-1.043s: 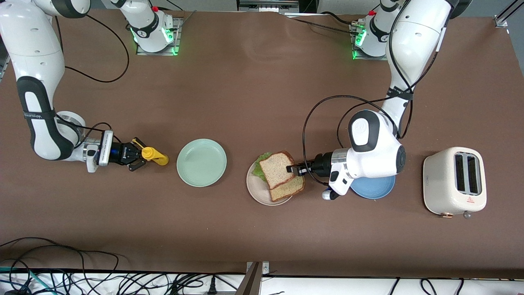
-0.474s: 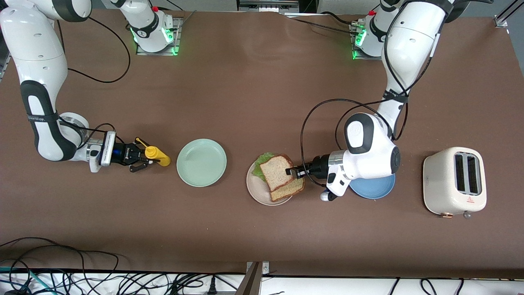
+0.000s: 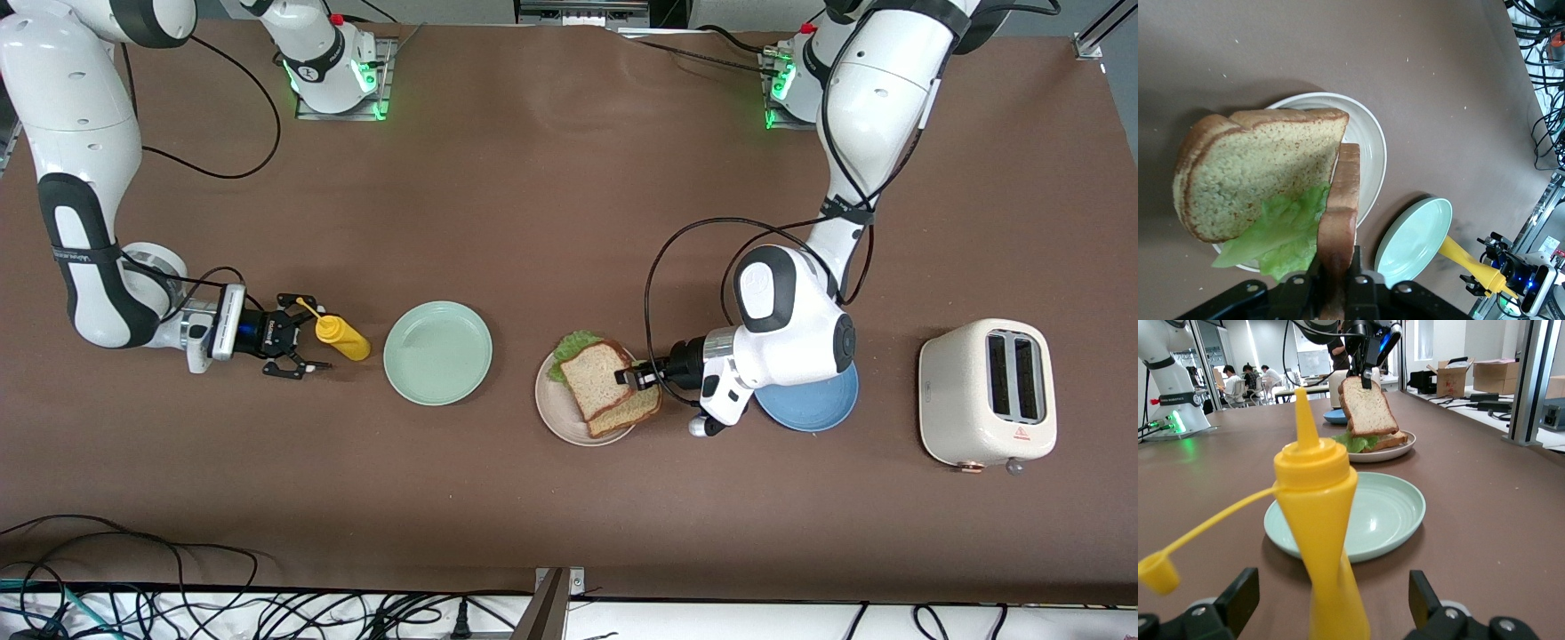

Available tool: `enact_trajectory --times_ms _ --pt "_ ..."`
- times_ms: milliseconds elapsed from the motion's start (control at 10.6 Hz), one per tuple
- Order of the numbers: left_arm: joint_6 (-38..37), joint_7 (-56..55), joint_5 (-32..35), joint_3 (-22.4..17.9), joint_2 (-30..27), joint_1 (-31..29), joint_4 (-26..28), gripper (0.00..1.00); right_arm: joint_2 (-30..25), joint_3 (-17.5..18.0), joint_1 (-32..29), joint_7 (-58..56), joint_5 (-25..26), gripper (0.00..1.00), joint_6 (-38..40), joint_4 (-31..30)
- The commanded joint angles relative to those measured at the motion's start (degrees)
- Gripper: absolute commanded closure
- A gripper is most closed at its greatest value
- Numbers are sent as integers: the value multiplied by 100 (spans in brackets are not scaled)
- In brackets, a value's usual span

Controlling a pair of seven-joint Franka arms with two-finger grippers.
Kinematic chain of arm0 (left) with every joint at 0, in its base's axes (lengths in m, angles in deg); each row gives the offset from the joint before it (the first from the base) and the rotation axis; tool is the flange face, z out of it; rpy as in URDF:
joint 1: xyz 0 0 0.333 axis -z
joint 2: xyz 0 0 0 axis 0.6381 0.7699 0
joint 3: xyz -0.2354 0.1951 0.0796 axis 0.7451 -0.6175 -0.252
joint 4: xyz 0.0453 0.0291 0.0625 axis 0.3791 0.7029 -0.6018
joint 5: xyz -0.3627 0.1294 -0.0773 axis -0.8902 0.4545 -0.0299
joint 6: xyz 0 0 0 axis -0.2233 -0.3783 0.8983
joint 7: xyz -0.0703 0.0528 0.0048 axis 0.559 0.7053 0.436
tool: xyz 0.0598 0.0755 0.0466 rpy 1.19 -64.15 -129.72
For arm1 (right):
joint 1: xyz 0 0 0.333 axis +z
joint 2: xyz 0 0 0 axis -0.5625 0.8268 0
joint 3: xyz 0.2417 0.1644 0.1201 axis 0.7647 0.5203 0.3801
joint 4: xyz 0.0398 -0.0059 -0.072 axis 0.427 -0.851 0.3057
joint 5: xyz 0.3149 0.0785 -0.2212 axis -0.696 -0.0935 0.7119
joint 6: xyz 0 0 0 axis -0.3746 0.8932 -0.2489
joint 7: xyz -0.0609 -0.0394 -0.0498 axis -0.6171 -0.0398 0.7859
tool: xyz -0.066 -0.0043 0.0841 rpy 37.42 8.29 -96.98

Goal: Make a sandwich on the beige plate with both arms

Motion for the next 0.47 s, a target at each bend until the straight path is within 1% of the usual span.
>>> enact_trajectory --times_ms 0,190,379 --pt "28 147 3 -202 -21 8 -56 0 -295 -182 -131 26 372 0 -66 -287" --pt "28 112 520 -220 -38 -10 -56 0 -698 -393 -175 70 828 0 -415 -567" --pt "28 103 785 -264 -47 -27 -56 0 -1269 -464 -280 961 1416 0 -821 -1059"
